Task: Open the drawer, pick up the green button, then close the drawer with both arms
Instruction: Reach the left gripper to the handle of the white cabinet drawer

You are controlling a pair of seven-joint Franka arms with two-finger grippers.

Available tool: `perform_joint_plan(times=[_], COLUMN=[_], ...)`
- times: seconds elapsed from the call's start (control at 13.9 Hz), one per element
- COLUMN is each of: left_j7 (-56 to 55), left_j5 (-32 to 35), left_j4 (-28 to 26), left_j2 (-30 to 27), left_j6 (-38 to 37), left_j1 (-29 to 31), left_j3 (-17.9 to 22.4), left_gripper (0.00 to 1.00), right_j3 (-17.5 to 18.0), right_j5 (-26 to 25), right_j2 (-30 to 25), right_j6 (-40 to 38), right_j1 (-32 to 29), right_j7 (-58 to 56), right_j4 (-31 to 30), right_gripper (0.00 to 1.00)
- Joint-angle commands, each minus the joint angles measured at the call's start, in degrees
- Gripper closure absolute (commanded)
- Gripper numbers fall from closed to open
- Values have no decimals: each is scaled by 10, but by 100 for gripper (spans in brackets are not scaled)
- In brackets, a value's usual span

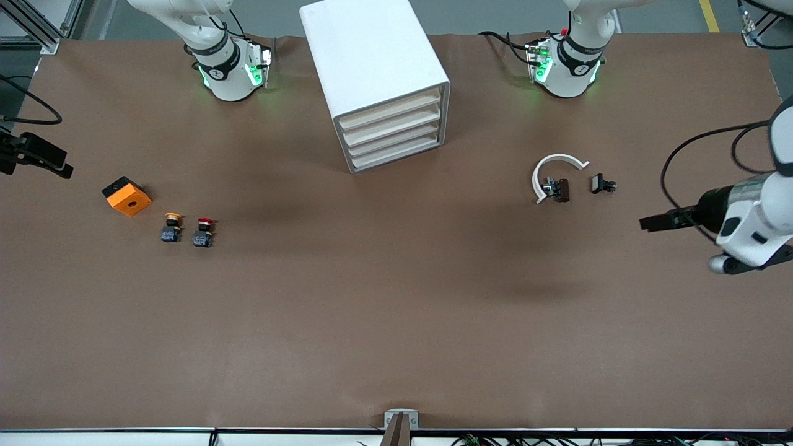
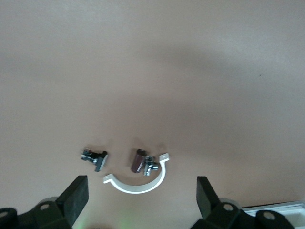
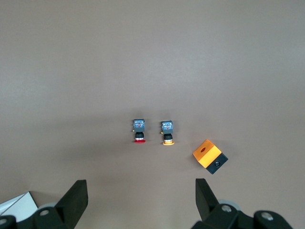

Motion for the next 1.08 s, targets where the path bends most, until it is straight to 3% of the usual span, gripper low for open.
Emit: perform_joint_plan(times=[0.0,0.5,1.01], left_j7=[-28,-129,-411], left_j5=[-32,-62,-81], left_j4=[22,13,15], left_j2=[29,137,185], left_j6=[14,125,148], left_j1=[-10,-65,-139], left_j3=[-2,-2,-2], left_gripper=[0,0,0], right_j3=[5,5,5], right_j5=[0,0,-1], right_j2=[7,7,9], right_j6=[-4,-4,-4], right_j1=[-8,-7,-7], right_j7=[-6,-6,-6], right_j4=[14,14,14], right_gripper=[0,0,0])
